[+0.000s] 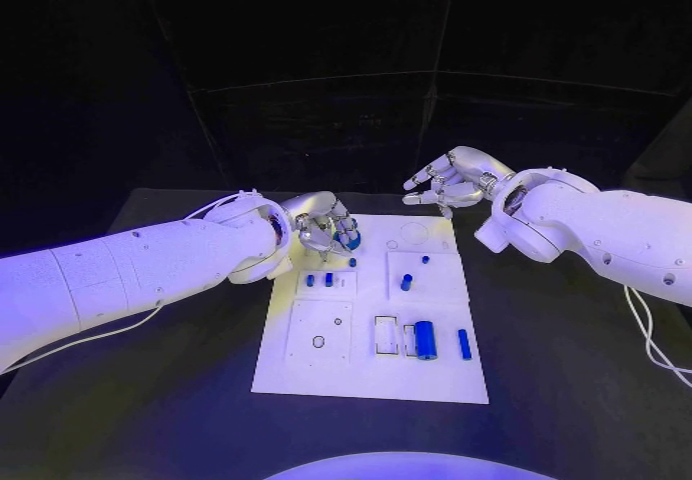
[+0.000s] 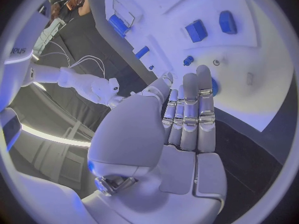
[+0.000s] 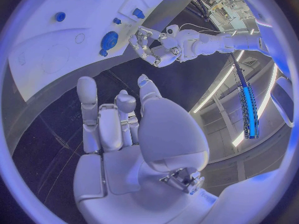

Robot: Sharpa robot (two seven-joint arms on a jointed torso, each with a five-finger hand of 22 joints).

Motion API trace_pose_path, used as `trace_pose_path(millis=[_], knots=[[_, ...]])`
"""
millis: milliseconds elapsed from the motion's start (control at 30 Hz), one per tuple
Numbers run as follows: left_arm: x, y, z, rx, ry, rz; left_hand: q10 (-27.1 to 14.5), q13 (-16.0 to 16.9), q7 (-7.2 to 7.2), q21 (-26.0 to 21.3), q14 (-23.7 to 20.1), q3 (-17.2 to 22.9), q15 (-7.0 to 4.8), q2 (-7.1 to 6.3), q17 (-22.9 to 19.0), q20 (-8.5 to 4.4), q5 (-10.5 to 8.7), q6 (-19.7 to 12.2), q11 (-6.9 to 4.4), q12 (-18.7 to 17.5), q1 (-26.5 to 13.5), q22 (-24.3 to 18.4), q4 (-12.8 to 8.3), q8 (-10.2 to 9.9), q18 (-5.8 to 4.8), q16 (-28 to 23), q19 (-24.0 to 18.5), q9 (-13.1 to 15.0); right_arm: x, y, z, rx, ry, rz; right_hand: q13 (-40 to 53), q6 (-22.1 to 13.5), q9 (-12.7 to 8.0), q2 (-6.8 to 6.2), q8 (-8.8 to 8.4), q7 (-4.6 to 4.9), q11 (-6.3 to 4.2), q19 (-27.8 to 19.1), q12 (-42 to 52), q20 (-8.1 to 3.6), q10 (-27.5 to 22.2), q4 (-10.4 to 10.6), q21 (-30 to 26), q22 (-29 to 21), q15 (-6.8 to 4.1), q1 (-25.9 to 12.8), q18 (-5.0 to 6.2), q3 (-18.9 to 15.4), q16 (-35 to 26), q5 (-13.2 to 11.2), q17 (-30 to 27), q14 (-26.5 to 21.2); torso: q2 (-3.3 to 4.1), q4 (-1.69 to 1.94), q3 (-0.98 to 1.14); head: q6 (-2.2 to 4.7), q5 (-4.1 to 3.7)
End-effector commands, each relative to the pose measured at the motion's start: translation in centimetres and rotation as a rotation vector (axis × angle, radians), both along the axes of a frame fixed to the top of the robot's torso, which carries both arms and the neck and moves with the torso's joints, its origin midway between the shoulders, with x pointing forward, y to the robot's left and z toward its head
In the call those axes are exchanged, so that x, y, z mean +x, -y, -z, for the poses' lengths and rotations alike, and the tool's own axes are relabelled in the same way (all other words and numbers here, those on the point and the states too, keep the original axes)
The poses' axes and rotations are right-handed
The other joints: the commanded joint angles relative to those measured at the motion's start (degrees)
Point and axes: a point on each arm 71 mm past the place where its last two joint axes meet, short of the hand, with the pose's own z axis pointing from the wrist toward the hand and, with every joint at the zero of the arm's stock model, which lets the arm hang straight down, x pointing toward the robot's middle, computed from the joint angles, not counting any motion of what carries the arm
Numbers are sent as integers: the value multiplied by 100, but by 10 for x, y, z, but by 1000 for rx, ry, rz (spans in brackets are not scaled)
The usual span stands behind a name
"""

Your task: Assemble the parts on the task board

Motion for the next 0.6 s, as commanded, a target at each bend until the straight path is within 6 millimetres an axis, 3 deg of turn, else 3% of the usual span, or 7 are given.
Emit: trace_pose_path(millis=[33, 100, 167, 367, 600], knots=[[-2, 12, -2, 86, 176, 129, 75, -138, -15, 94, 204, 43, -24, -77, 94, -19, 25, 101, 4, -81, -50, 26, -31, -101, 32, 191, 175, -92, 0, -2, -4, 13, 33, 1, -209, -10, 8, -3, 36, -24, -2, -92, -258, -14, -125, -68, -97, -150, -21, 97, 97, 22, -120, 20, -144, 60, 2, -2, -2, 15, -15], [-2, 19, 3, 128, 192, 151, 126, -265, -40, 222, 571, 75, -50, -124, 780, -40, 23, 211, -13, -141, -114, 89, -75, -189, 27, 912, 385, -174, 1, -4, -4, 17, 40, 1, -729, 3, 9, 38, 41, -22, -4, -346, -894, -14, -419, -107, -412, -617, -20, 173, 167, 85, -513, 1, -608, -76, 3, -4, 3, 29, -16], [-1, 23, 6, 155, 197, 163, 153, -343, -50, 328, 805, 108, -57, -138, 1308, -57, 22, 274, -22, -177, -150, 149, -104, -244, 25, 1446, 522, -225, 1, -4, -5, 20, 46, 2, -984, 13, 9, 46, 44, -23, -5, -361, -1182, -14, -520, -129, -488, -662, -23, 206, 167, 124, -711, -10, -811, -123, 3, -5, 4, 36, -19], [2, 30, 13, 210, 185, 185, 158, -530, -68, 542, 1025, 228, -59, -143, 2020, -73, 28, 437, -24, -277, -215, 304, -190, -352, 17, 2193, 678, -329, 1, -6, -6, 27, 62, 7, -1540, -1, 6, 25, 47, -14, 3, -383, -1770, -4, -696, -150, -741, -817, -15, 220, 165, 224, -1450, -7, -1533, -283, 3, -4, 4, 46, -28], [8, 31, 18, 260, 170, 176, 220, -719, -84, 1549, 1249, 457, -66, -188, 2767, -79, 26, 589, -26, -362, -313, 1312, -298, -458, -124, 2923, 942, -410, 1, -6, -7, 32, 73, 13, -1642, -20, 5, 0, 51, -13, 5, -351, -1835, -4, -682, -152, -823, -873, -14, 210, 166, 261, -1614, 2, -1646, -272, 1, 0, 4, 35, -41]])
